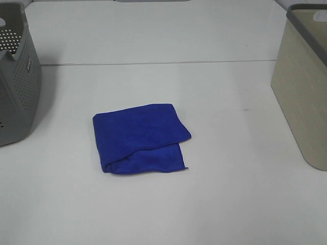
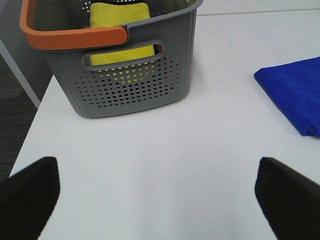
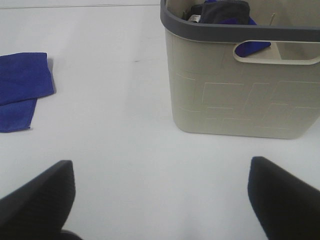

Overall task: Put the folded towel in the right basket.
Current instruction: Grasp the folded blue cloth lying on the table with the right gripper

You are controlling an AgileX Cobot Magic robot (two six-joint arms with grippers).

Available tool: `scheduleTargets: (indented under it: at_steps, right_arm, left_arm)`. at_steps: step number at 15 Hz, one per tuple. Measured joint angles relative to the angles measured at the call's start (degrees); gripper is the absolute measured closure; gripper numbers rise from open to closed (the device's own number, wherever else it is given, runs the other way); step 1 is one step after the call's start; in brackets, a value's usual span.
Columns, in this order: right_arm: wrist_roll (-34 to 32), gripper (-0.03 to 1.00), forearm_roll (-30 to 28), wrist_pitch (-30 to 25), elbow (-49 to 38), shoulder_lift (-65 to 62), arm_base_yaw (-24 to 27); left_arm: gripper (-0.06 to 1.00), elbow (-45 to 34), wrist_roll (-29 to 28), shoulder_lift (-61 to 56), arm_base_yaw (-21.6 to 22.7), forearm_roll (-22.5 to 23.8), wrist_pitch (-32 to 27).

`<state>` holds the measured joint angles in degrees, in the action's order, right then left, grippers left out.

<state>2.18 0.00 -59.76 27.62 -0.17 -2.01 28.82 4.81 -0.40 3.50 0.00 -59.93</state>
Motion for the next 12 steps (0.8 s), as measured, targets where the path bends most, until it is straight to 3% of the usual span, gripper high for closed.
scheduleTargets:
  at_steps: [12]
  right_arm:
    - [0.00,0.07,0.00,0.00,0.00,0.00,0.00]
  left_arm:
    - [-0.05,0.00,0.00,0.00,0.00,0.00,0.00]
